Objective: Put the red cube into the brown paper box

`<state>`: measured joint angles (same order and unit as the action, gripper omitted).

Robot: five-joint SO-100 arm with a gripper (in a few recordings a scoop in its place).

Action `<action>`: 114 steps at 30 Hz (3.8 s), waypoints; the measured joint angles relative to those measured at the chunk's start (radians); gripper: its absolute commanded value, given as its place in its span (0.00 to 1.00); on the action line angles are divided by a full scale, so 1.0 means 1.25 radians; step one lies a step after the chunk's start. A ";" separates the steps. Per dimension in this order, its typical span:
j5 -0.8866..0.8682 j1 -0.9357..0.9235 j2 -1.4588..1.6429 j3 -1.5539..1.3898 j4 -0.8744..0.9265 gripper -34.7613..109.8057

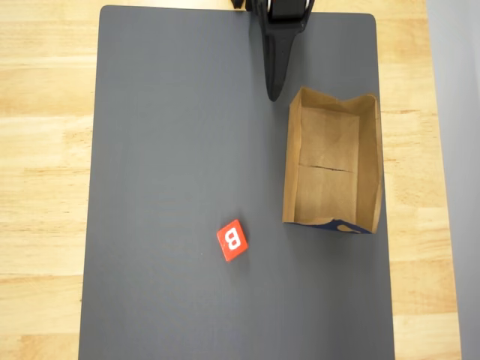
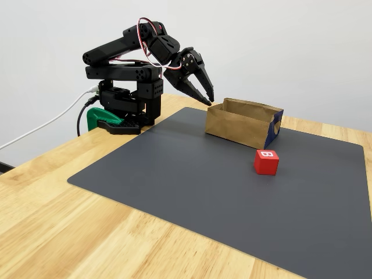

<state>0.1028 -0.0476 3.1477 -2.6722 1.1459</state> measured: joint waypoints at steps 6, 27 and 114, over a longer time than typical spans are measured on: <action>0.000 0.000 0.000 0.000 0.000 0.24; 0.000 0.000 0.000 0.000 0.000 0.24; 0.158 -0.130 -0.315 0.108 -0.146 0.43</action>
<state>0.3007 -0.2102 2.7535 -2.5372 0.9633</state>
